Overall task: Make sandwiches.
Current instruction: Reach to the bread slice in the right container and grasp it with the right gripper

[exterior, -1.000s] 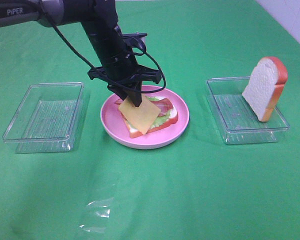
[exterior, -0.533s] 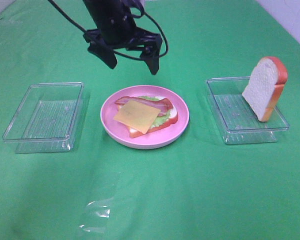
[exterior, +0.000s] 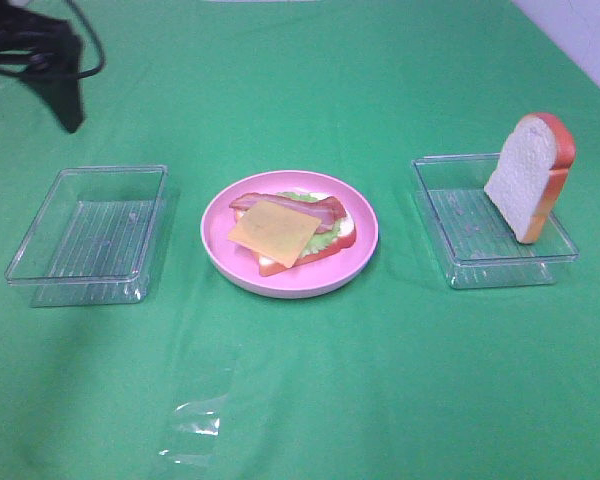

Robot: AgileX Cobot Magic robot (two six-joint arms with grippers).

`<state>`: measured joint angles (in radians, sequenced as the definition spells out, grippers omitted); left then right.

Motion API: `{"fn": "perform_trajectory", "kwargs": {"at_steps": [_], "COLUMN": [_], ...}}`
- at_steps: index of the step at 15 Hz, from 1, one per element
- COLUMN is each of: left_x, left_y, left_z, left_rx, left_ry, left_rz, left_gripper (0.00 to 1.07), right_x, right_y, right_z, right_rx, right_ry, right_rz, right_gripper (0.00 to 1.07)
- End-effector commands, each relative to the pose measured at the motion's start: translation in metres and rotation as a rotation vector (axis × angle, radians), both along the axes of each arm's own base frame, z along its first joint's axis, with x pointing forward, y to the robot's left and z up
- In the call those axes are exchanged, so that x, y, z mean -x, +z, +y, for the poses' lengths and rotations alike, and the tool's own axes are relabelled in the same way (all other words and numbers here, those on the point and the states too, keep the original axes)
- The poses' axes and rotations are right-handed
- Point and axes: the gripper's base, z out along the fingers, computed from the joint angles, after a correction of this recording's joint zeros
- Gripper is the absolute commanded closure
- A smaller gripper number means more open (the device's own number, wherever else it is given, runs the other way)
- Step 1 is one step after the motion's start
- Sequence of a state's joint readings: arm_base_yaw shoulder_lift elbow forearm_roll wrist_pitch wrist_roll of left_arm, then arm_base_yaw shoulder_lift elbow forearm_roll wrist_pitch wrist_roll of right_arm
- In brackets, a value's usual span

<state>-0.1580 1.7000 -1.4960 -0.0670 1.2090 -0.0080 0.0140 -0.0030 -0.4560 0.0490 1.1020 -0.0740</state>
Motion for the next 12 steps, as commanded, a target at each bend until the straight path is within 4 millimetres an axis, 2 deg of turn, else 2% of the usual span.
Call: {"fn": "perform_trajectory", "kwargs": {"at_steps": [1, 3, 4, 7, 8, 9, 10, 12], "left_x": [0.056, 0.114, 0.143, 0.220, 0.233, 0.257, 0.292, 0.320], "left_y": [0.002, 0.010, 0.011, 0.019, 0.019, 0.019, 0.013, -0.002], "left_z": [0.034, 0.059, 0.063, 0.061, 0.060, 0.059, 0.058, 0.057], "left_rx": [-0.007, 0.002, 0.008, 0.039, 0.043, 0.047, 0.034, 0.034], "left_ry": [0.076, 0.177, 0.211, 0.259, 0.259, 0.251, 0.218, 0.206], "left_rz": [0.062, -0.054, -0.122, -0.382, -0.423, -0.506, -0.654, -0.741], "left_gripper": [0.09, 0.09, 0.09, 0.09, 0.09, 0.09, 0.09, 0.09], "right_x": [0.003, 0.003, 0.003, 0.003, 0.003, 0.003, 0.004, 0.004], "right_y": [-0.001, -0.001, -0.001, -0.001, -0.001, -0.001, -0.001, 0.003], "right_z": [0.000, 0.000, 0.000, 0.000, 0.000, 0.001, 0.004, 0.005], "right_rx": [0.003, 0.003, 0.003, 0.002, -0.002, -0.011, -0.041, -0.054], "right_ry": [0.003, 0.003, 0.003, 0.003, 0.004, 0.010, 0.029, 0.025], "right_rz": [-0.031, -0.031, -0.031, -0.031, -0.031, -0.031, -0.031, -0.051], "right_gripper": [0.09, 0.09, 0.09, 0.09, 0.09, 0.09, 0.09, 0.09]}}
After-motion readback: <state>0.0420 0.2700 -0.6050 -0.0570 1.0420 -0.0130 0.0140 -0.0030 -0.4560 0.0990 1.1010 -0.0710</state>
